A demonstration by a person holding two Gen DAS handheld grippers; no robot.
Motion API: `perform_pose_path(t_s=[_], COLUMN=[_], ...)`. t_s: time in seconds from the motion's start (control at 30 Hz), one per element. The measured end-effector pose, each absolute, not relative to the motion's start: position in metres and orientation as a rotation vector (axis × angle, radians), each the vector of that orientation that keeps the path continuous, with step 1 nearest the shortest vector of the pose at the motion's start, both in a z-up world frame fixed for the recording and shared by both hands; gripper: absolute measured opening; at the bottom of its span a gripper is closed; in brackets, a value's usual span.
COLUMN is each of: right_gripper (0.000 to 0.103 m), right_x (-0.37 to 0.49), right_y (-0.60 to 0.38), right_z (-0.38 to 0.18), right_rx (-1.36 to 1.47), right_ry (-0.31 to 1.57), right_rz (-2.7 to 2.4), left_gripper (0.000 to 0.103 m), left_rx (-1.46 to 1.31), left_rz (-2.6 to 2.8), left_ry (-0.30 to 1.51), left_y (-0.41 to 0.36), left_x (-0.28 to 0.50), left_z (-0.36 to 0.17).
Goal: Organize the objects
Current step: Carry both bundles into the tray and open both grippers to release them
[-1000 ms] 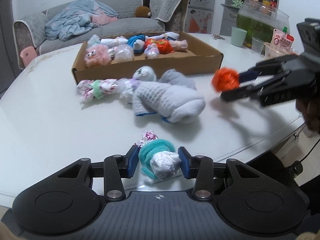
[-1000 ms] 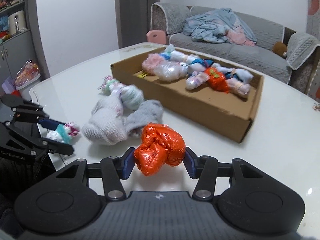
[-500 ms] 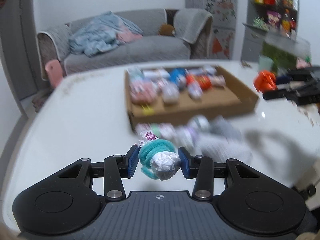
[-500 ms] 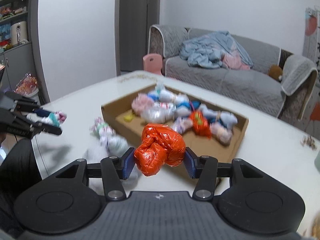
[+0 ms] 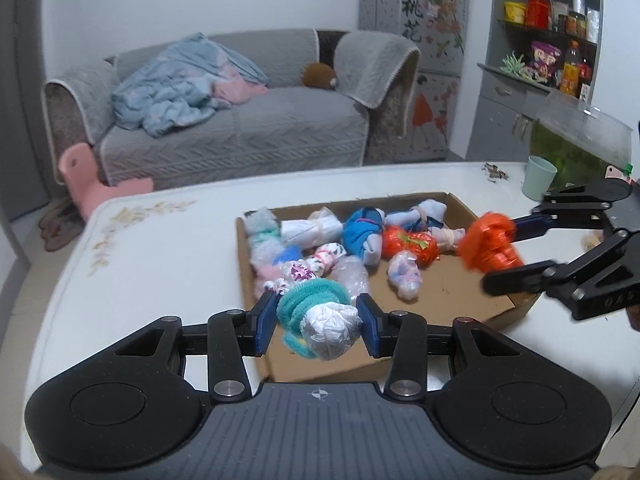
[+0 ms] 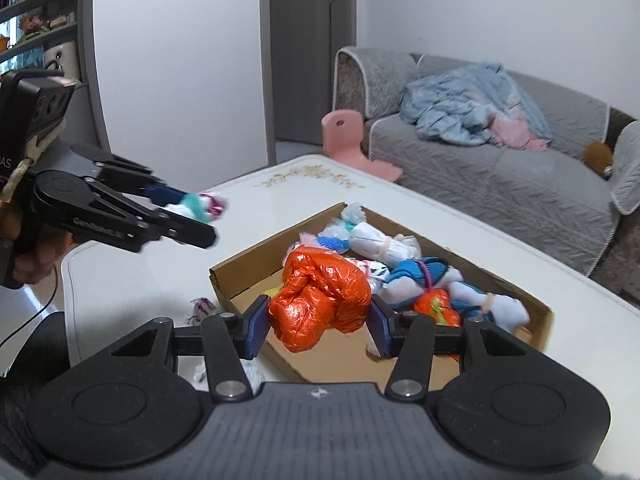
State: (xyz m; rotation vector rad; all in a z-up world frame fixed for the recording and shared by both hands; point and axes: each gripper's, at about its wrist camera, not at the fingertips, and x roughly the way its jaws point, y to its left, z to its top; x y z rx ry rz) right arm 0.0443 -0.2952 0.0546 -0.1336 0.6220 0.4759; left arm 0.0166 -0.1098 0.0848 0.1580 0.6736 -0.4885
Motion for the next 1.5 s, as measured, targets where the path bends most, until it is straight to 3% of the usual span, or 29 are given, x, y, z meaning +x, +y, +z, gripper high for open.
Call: perform_pose_path(t_s=[0.7, 1.1, 1.5], right_gripper=[0.048, 0.048, 0.055], right_x=[0.109, 0.124, 0.120], right_y=[-0.273, -0.260, -0.262], right_z=[-0.007, -0.021, -0.019], right_rx=[-0.177, -0.235, -0.223], right_ry=[0.866, 0.900, 0.914], right_rz=[0.529, 0.534, 0.482], left_gripper=[0.050, 0.050, 0.057], left_rx=[0.243, 0.253, 0.273], left_rz=[-0.554, -0.536, -0.489], left_ry=[0.819, 0.845, 0.836], left_y=[-0.139, -0.139, -0.147], left_x=[0.074, 0.084, 0.077], left_z=[0.016, 0.003, 0.001])
